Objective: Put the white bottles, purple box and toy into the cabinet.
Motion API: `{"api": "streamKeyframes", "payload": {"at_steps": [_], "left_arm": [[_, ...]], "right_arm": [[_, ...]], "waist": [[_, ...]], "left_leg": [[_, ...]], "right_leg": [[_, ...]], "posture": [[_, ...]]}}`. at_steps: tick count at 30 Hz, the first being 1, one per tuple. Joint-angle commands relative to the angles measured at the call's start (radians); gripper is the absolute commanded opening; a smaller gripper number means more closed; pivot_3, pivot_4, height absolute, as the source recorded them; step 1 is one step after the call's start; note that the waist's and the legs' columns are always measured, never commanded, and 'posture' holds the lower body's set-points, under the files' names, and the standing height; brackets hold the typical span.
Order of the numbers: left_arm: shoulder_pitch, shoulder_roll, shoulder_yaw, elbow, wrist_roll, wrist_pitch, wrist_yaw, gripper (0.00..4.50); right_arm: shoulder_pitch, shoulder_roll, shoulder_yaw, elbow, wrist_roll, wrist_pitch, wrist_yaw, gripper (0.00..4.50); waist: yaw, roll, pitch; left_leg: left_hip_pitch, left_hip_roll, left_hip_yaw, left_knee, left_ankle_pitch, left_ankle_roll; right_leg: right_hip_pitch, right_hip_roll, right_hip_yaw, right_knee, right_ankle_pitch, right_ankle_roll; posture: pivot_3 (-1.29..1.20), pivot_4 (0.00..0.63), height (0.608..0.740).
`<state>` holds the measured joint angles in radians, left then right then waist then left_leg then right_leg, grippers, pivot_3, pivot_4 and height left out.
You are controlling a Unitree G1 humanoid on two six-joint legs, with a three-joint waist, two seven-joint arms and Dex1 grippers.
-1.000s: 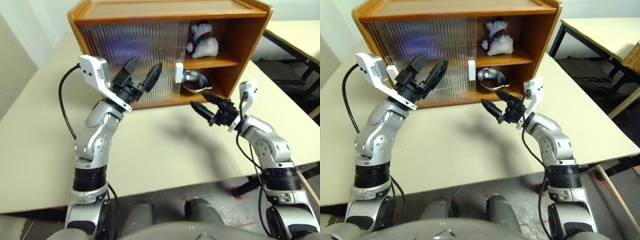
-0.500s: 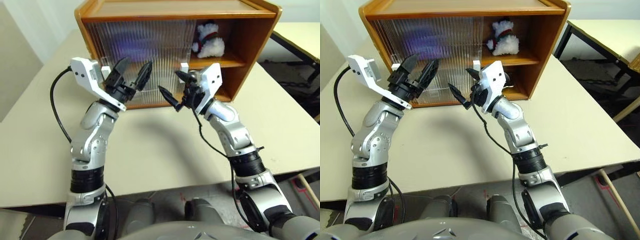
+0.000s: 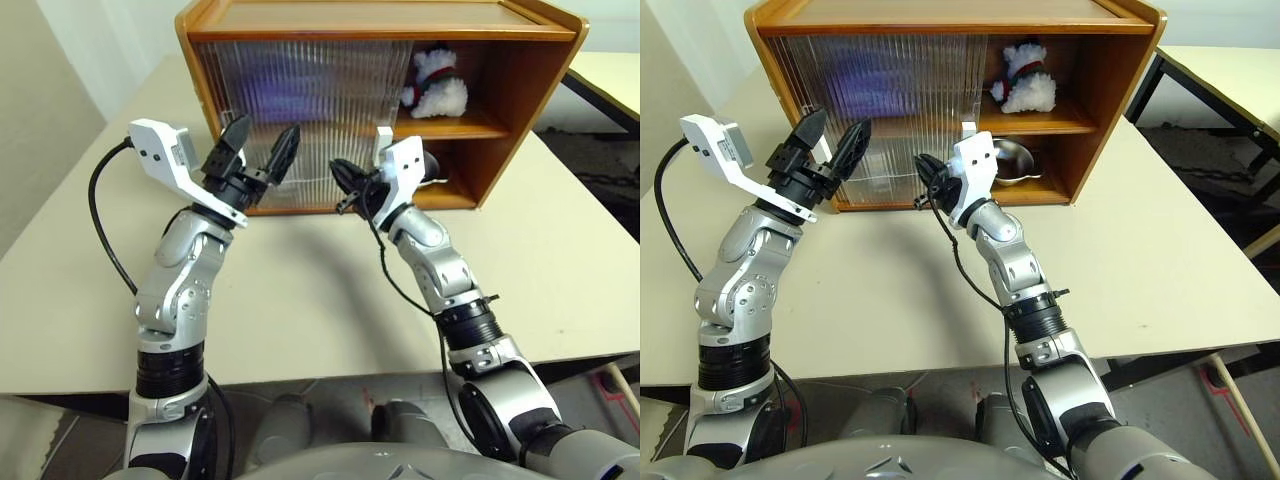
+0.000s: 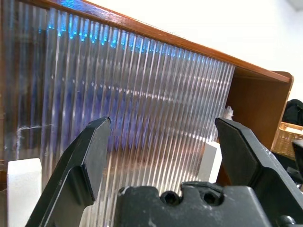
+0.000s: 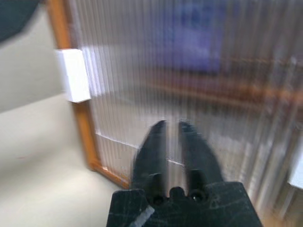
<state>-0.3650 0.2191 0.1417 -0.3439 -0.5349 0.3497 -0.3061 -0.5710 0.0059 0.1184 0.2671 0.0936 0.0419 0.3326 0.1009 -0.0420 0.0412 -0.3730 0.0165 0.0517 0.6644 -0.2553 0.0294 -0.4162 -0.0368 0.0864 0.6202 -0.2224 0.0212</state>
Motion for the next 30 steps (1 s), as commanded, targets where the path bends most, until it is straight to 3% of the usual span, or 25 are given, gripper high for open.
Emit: {"api": "streamKeyframes", "payload": {"at_steps": [1, 20, 30], "left_arm": [[0.005, 0.005, -0.005, -0.01, 0.001, 0.01, 0.0, 4.5], [-0.016, -0.014, -0.03, 0.022, 0.003, 0.004, -0.017, 4.5], [-0.031, -0.019, -0.033, 0.047, 0.002, 0.001, -0.034, 4.5]], "right_arm": [[-0.025, 0.005, -0.023, 0.048, -0.058, -0.059, -0.102, 0.02], [0.011, -0.016, -0.07, 0.001, -0.192, -0.069, -0.38, 0.02], [0.032, -0.037, -0.133, 0.006, -0.311, -0.029, -0.637, 0.02]], "waist": [[0.0, 0.0, 0.0], [-0.002, 0.0, 0.0], [-0.027, 0.0, 0.0]], "left_leg": [[-0.001, 0.0, 0.0, 0.0, 0.0, 0.0], [-0.003, 0.0, 0.001, 0.0, 0.0, 0.001], [-0.004, 0.0, 0.002, 0.0, 0.003, 0.004]], "right_leg": [[-0.001, 0.0, 0.0, 0.0, 0.0, 0.0], [-0.005, 0.0, 0.001, 0.002, 0.0, -0.001], [-0.005, 0.0, 0.002, 0.002, 0.0, -0.002]], "posture": [[0.25, 0.0, 0.74], [0.2, 0.0, 0.74], [0.17, 0.0, 0.74]]}}
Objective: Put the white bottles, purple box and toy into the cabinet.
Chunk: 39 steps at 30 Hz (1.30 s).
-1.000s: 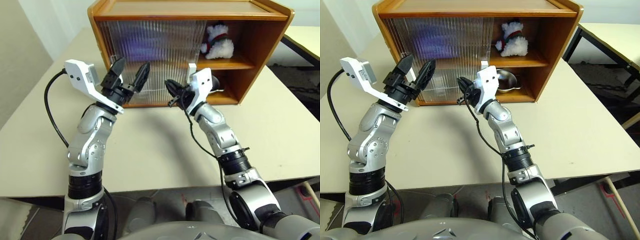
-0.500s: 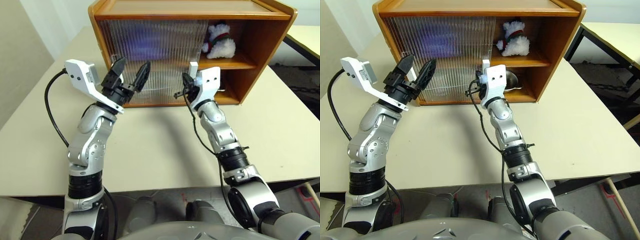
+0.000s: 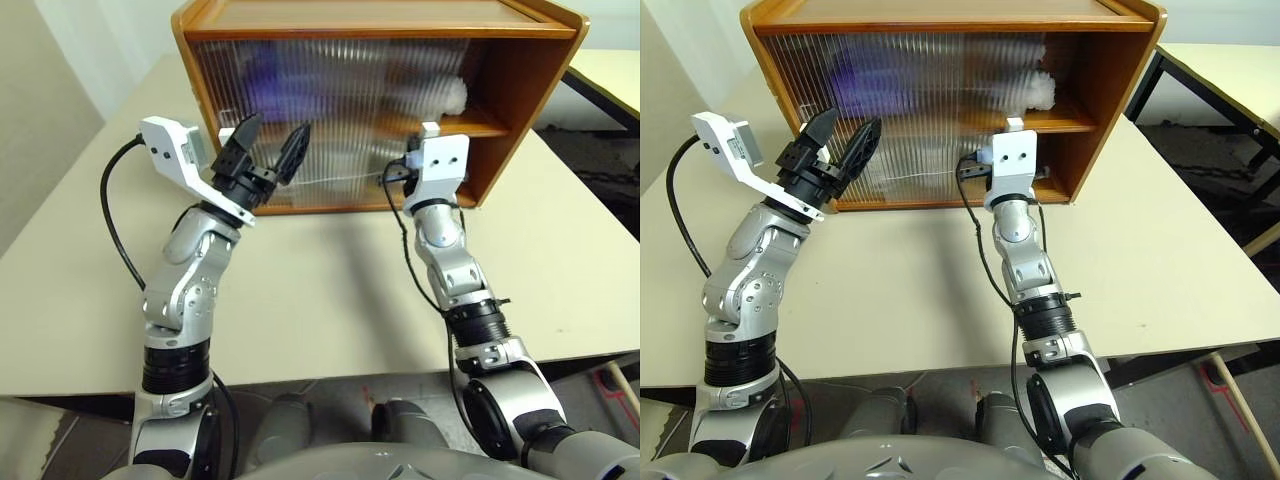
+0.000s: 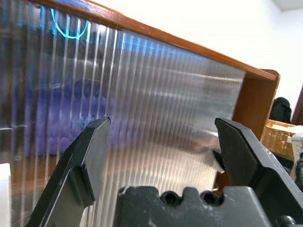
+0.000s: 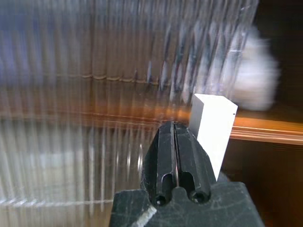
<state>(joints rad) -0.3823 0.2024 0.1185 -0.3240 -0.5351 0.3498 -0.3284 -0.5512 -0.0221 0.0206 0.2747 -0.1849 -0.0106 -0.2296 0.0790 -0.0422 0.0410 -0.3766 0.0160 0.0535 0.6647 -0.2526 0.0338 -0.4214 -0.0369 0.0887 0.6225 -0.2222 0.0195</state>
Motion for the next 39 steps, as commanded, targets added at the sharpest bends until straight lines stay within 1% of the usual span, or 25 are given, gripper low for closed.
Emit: {"api": "streamKeyframes", "payload": {"at_steps": [1, 7, 11, 17, 21, 25, 29, 32, 36, 38, 39], "left_arm": [[-0.016, -0.003, -0.01, 0.031, 0.002, 0.0, -0.013, 4.5], [-0.026, -0.004, -0.009, 0.048, 0.001, -0.005, -0.025, 4.5], [-0.029, -0.004, -0.006, 0.054, 0.001, -0.006, -0.031, 4.5], [-0.035, -0.004, -0.006, 0.056, 0.002, -0.005, -0.034, 4.5], [-0.039, -0.004, -0.006, 0.059, 0.003, -0.005, -0.036, 4.5], [-0.035, -0.005, -0.013, 0.055, 0.005, -0.006, -0.039, 4.5], [-0.008, 0.007, -0.033, 0.035, -0.003, 0.004, -0.071, 4.5], [0.043, 0.025, -0.045, 0.03, 0.017, -0.01, -0.097, 4.5], [0.105, 0.042, -0.042, 0.04, 0.043, -0.04, -0.109, 4.5], [0.148, 0.048, -0.047, 0.065, 0.073, -0.077, -0.122, 4.5], [0.166, 0.048, -0.048, 0.077, 0.085, -0.095, -0.128, 4.5]], "right_arm": [[0.011, -0.009, -0.044, 0.005, -0.034, 0.03, -0.094, 0.02], [-0.016, -0.028, -0.106, 0.063, -0.027, 0.043, -0.174, 0.02], [-0.039, -0.061, -0.125, 0.115, -0.037, 0.025, -0.21, 0.02], [-0.074, -0.113, -0.138, 0.204, -0.029, -0.036, -0.222, 0.02], [-0.083, -0.127, -0.143, 0.235, -0.02, -0.061, -0.224, 0.02], [-0.041, -0.125, -0.127, 0.188, -0.002, -0.089, -0.16, 0.02], [0.056, -0.155, -0.085, 0.074, 0.024, -0.137, -0.004, 0.02], [0.145, -0.21, -0.083, 0.008, 0.099, -0.211, 0.16, 0.71], [0.249, -0.257, -0.101, -0.055, 0.224, -0.264, 0.336, 2.17], [0.3, -0.268, -0.109, -0.085, 0.267, -0.271, 0.392, 2.89], [0.321, -0.268, -0.117, -0.096, 0.285, -0.269, 0.409, 3.32]], "waist": [[-0.01, 0.0, 0.0], [-0.034, 0.0, 0.0], [-0.043, 0.0, 0.0], [-0.063, 0.0, 0.0], [-0.068, 0.0, 0.0], [-0.07, 0.0, 0.0], [-0.068, 0.0, 0.0], [-0.066, 0.0, 0.0], [-0.064, 0.0, 0.0], [-0.065, 0.0, 0.0], [-0.066, 0.0, 0.0]], "left_leg": [[0.0, 0.0, 0.0, 0.0, 0.0, 0.0], [0.0, 0.0, 0.0, 0.0, 0.0, 0.001], [0.0, -0.001, 0.0, 0.0, 0.0, 0.001], [0.0, -0.001, 0.0, 0.0, 0.001, 0.001], [0.002, -0.002, 0.0, 0.0, 0.001, 0.001], [0.002, -0.001, 0.0, 0.0, 0.001, 0.001], [0.002, -0.001, 0.0, 0.0, 0.001, 0.001], [0.003, -0.001, 0.0, 0.0, 0.001, 0.001], [0.004, 0.0, 0.0, 0.0, 0.001, 0.001], [0.006, 0.0, 0.0, 0.0, 0.001, 0.001], [0.007, 0.0, 0.0, 0.0, 0.001, 0.001]], "right_leg": [[0.0, 0.0, 0.0, 0.0, 0.0, 0.0], [0.0, 0.0, 0.0, 0.0, 0.0, 0.0], [0.0, 0.0, 0.001, 0.0, 0.0, 0.0], [0.001, 0.0, 0.001, 0.0, 0.0, 0.0], [0.001, 0.001, 0.001, 0.0, 0.0, 0.0], [0.001, 0.002, 0.002, 0.001, 0.0, 0.001], [0.002, 0.002, 0.002, 0.001, -0.001, 0.002], [0.003, 0.001, 0.002, 0.0, -0.002, 0.003], [0.006, 0.001, 0.001, -0.001, -0.002, 0.004], [0.008, 0.001, 0.001, -0.001, -0.002, 0.004], [0.009, 0.001, 0.001, -0.001, -0.002, 0.004]], "posture": [[0.16, 0.0, 0.74], [0.15, 0.0, 0.74], [0.15, 0.0, 0.74], [0.15, 0.0, 0.74], [0.15, 0.0, 0.74], [0.15, 0.0, 0.74], [0.15, 0.0, 0.74], [0.15, 0.0, 0.74], [0.15, 0.0, 0.74], [0.14, 0.0, 0.74], [0.14, 0.0, 0.74]]}}
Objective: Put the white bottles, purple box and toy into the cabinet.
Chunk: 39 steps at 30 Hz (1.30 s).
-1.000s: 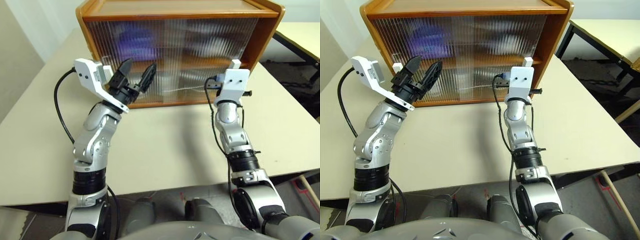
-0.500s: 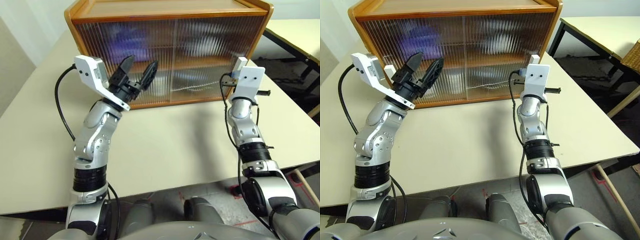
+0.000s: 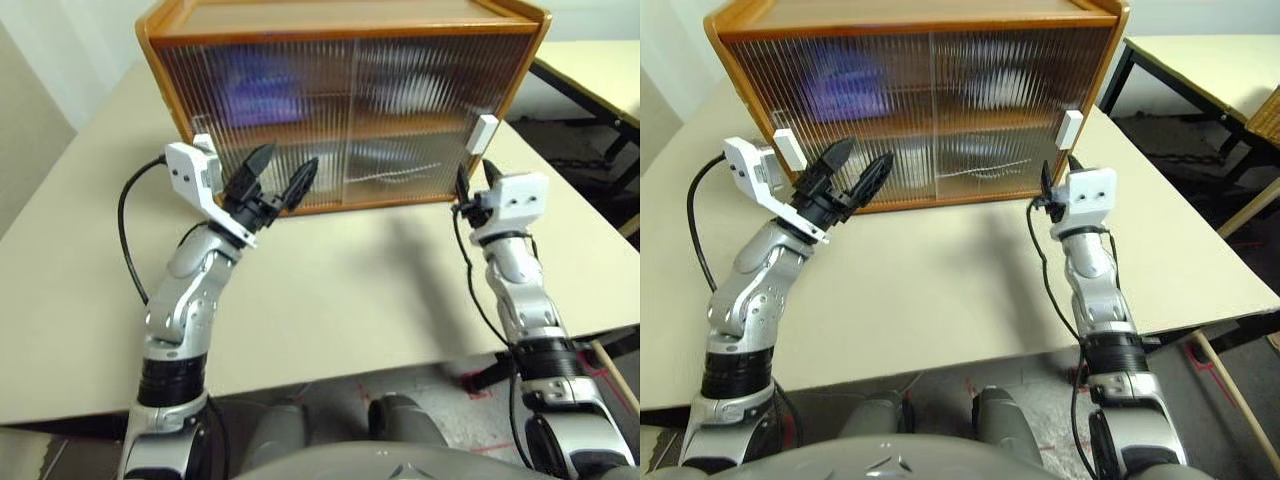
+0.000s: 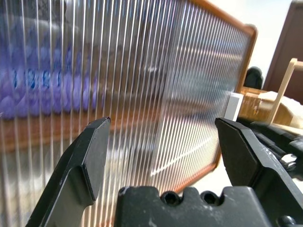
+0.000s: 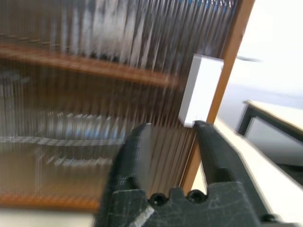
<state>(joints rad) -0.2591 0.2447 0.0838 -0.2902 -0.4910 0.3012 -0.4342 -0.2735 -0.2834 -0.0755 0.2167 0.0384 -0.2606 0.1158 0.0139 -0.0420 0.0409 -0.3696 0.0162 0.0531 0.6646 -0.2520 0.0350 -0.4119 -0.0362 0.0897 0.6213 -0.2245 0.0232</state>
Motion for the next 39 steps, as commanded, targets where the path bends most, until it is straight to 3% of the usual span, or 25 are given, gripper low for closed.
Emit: {"api": "streamKeyframes", "payload": {"at_steps": [1, 3, 8, 13, 21, 24, 26, 39], "left_arm": [[0.064, 0.002, -0.013, 0.059, 0.057, -0.068, -0.019, 4.5], [0.097, -0.009, -0.006, 0.096, 0.086, -0.117, -0.008, 4.5], [0.158, -0.038, 0.049, 0.27, 0.25, -0.337, 0.133, 4.5], [0.209, -0.046, 0.116, 0.338, 0.36, -0.456, 0.283, 4.5], [0.377, -0.082, 0.117, 0.165, 0.343, -0.437, 0.305, 4.5], [0.456, -0.107, 0.104, 0.093, 0.342, -0.42, 0.31, 4.5], [0.483, -0.119, 0.098, 0.061, 0.345, -0.411, 0.315, 4.5], [0.516, -0.128, 0.135, 0.057, 0.352, -0.416, 0.357, 4.5]], "right_arm": [[0.069, -0.005, -0.028, -0.052, 0.085, -0.011, 0.083, 3.73], [0.108, -0.003, -0.034, -0.074, 0.127, -0.007, 0.132, 4.46], [0.184, 0.013, -0.041, -0.096, 0.154, -0.022, 0.169, 4.46], [0.216, 0.026, -0.045, -0.099, 0.148, -0.04, 0.172, 4.46], [0.274, 0.026, -0.056, -0.134, 0.153, -0.051, 0.181, 4.46], [0.299, 0.028, -0.059, -0.148, 0.148, -0.055, 0.18, 4.46], [0.31, 0.028, -0.065, -0.15, 0.145, -0.057, 0.177, 4.46], [0.31, 0.034, -0.103, -0.094, 0.208, -0.042, 0.192, 4.46]], "waist": [[-0.001, 0.0, 0.0], [-0.001, 0.0, 0.0], [0.0, 0.0, 0.0], [0.002, 0.0, 0.0], [0.003, 0.0, 0.0], [0.002, 0.0, 0.0], [0.002, 0.0, 0.0], [0.002, -0.001, 0.0]], "left_leg": [[0.0, 0.0, 0.0, 0.0, 0.0, 0.0], [0.001, 0.0, 0.0, 0.0, 0.0, 0.0], [0.002, 0.001, 0.0, 0.0, 0.0, 0.0], [0.002, 0.001, 0.002, 0.0, 0.0, 0.0], [0.001, 0.001, 0.003, 0.0, -0.003, -0.005], [0.0, 0.001, 0.004, -0.001, -0.003, -0.006], [0.0, 0.001, 0.005, -0.001, -0.003, -0.006], [0.001, 0.0, 0.006, -0.001, -0.003, -0.005]], "right_leg": [[0.003, 0.0, 0.0, 0.0, 0.0, 0.0], [0.004, 0.0, 0.0, 0.0, -0.002, -0.002], [0.004, 0.0, 0.0, 0.001, -0.009, -0.015], [0.004, -0.002, 0.001, 0.002, -0.007, -0.013], [0.003, -0.005, -0.001, 0.0, -0.003, -0.001], [0.003, -0.007, -0.002, 0.0, -0.004, -0.003], [0.003, -0.008, -0.002, 0.0, -0.012, -0.014], [0.004, -0.008, -0.002, 0.0, -0.011, -0.014]], "posture": [[0.14, 0.0, 0.74], [0.13, 0.0, 0.74], [0.12, 0.0, 0.74], [0.11, 0.0, 0.74], [0.11, 0.0, 0.74], [0.12, 0.0, 0.74], [0.12, 0.0, 0.74], [0.13, 0.0, 0.74]]}}
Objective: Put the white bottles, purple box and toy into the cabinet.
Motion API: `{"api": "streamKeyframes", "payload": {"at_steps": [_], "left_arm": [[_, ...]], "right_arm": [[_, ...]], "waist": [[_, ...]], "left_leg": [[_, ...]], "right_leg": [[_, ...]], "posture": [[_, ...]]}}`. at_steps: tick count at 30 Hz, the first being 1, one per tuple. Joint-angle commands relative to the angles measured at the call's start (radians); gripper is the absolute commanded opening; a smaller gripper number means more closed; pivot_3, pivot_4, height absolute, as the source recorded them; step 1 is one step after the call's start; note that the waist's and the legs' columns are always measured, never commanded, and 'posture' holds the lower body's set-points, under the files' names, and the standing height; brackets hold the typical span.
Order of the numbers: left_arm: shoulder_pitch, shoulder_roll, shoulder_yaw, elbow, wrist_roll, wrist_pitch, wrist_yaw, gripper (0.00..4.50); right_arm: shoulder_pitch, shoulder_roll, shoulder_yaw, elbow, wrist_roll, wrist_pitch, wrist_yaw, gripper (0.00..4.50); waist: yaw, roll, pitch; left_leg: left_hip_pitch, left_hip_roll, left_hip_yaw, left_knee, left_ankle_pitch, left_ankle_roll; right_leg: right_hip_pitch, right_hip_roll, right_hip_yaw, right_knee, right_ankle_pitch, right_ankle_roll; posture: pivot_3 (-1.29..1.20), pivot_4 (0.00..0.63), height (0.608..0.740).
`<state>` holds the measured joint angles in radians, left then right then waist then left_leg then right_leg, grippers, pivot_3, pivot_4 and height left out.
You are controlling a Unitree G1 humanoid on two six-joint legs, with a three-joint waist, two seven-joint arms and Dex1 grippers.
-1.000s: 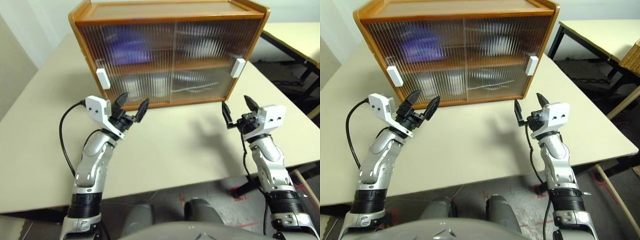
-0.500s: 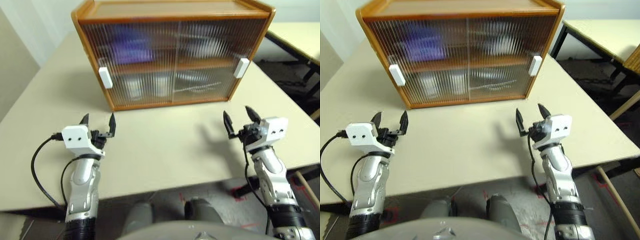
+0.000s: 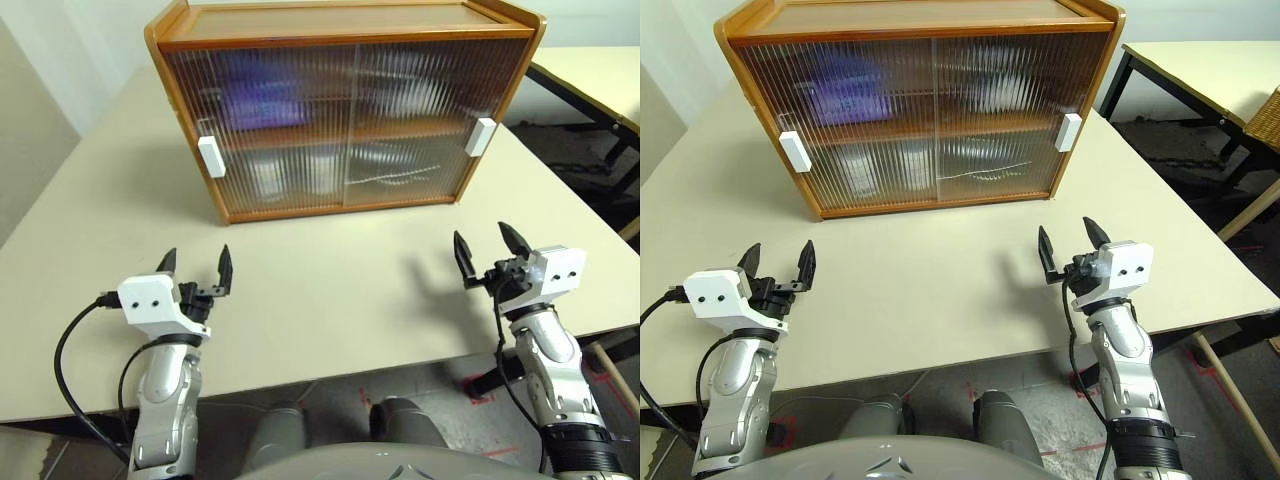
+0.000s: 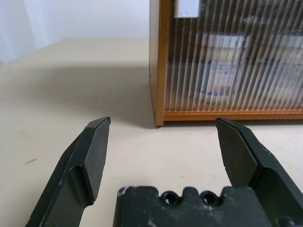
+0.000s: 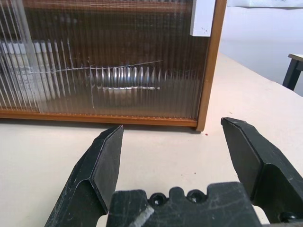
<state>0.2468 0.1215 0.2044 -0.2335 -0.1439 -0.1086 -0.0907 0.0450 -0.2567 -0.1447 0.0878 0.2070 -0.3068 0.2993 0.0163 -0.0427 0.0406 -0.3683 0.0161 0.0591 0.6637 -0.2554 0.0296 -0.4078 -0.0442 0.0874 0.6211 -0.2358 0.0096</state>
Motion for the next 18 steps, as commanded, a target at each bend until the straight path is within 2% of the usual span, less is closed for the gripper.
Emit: {"api": "streamKeyframes", "payload": {"at_steps": [1, 18], "left_arm": [[0.011, -0.006, 0.017, 0.004, 0.003, -0.007, 0.015, 4.5], [0.002, -0.026, 0.03, 0.039, 0.0, -0.023, 0.029, 4.5]], "right_arm": [[-0.01, 0.011, -0.039, 0.041, 0.047, 0.006, 0.009, 4.46], [-0.038, 0.057, -0.03, 0.097, 0.057, -0.022, 0.055, 4.46]], "waist": [[0.0, 0.0, 0.0], [0.001, 0.0, 0.0]], "left_leg": [[0.0, 0.0, 0.0, 0.0, 0.0, 0.0], [0.0, 0.0, 0.0, 0.0, 0.0, 0.0]], "right_leg": [[0.0, 0.0, 0.0, 0.0, 0.0, 0.0], [0.0, 0.0, 0.0, 0.0, 0.0, 0.0]], "posture": [[0.13, 0.0, 0.74], [0.14, 0.0, 0.74]]}}
